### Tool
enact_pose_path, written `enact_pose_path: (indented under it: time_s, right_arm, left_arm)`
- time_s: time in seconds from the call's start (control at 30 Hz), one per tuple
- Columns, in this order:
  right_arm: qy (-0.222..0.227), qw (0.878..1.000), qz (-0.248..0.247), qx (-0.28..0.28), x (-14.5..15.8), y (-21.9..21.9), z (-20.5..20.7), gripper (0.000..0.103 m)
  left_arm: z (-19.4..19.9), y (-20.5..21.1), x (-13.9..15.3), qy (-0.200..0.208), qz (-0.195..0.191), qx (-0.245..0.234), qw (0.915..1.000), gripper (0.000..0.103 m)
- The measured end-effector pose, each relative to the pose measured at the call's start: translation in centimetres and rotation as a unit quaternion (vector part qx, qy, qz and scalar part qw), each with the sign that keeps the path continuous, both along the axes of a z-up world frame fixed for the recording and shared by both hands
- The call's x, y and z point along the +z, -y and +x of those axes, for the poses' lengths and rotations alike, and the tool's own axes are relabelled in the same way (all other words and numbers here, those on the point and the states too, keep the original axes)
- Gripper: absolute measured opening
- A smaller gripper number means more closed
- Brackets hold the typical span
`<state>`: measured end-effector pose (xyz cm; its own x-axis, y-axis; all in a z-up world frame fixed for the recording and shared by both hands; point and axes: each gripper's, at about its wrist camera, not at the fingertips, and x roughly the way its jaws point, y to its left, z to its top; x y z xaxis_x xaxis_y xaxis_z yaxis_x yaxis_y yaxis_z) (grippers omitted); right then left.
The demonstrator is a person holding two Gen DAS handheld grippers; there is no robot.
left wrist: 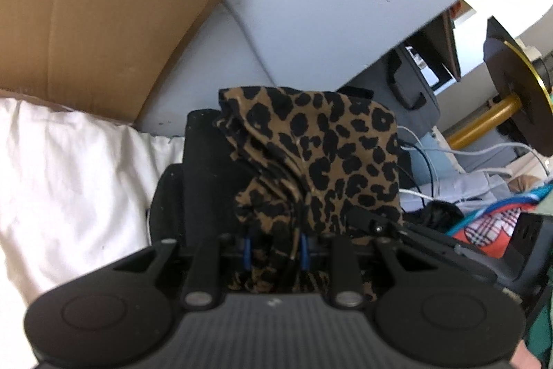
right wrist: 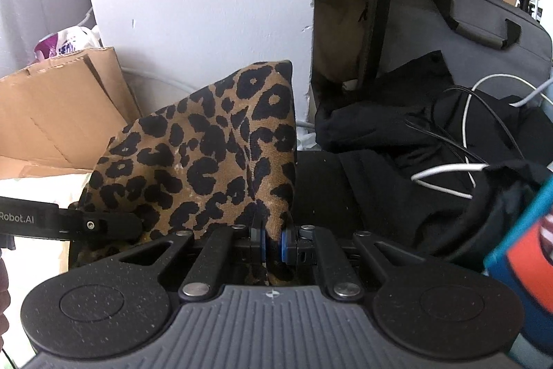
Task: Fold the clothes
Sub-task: 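Carry the held skirt with both tools toward the black clothes pile, then lower the skirt onto the black clothes with both tools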
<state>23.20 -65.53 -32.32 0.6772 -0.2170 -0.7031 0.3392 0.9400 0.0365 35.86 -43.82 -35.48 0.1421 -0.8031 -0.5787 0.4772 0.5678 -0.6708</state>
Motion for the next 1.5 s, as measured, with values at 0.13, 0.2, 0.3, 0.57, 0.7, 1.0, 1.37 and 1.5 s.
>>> enact_pose_path:
  time_s: [0.13, 0.2, 0.3, 0.57, 0.7, 1.0, 1.37, 1.5]
  right_arm:
    - [-0.002, 1.000, 0.007, -0.005, -0.6, 0.7, 1.1, 0.006]
    - [-0.003, 1.000, 0.008, -0.009, -0.9, 1.1, 1.4, 0.006]
    - [-0.009, 1.000, -0.002, -0.020, -1.7, 1.2, 1.8, 0.008]
    - [0.021, 0.998, -0.035, -0.051, -2.0, 1.6, 0.5, 0.039]
    - [0.060, 0.997, -0.025, -0.048, -0.8, 1.4, -1.6, 0.039]
    - [0.072, 0.997, -0.024, -0.017, -0.5, -2.2, -4.0, 0.039]
    - [0.052, 0.999, -0.003, 0.010, -3.3, -4.6, -2.4, 0.039]
    - [0.044, 0.999, -0.022, 0.020, -3.8, -4.8, -1.9, 0.039]
  left_arm:
    - [0.9, 0.4, -0.8, -0.013, -0.001, 0.009, 0.9999, 0.026]
    - [1.2, 0.8, -1.1, -0.014, -0.001, 0.010, 0.9999, 0.026]
    - [1.7, 1.3, -2.0, -0.012, 0.024, 0.009, 0.9996, 0.028]
    - [1.8, 0.7, -0.6, 0.036, 0.087, 0.002, 0.9956, 0.051]
    - [1.3, 0.5, 2.0, 0.090, 0.083, -0.018, 0.9923, 0.029]
    - [-0.3, 2.5, 6.4, 0.171, 0.068, -0.075, 0.9800, 0.016]
    - [-0.7, 4.6, 2.8, 0.172, 0.128, -0.093, 0.9722, 0.010]
    - [-0.2, 4.6, 0.8, 0.164, 0.157, -0.085, 0.9701, 0.002]
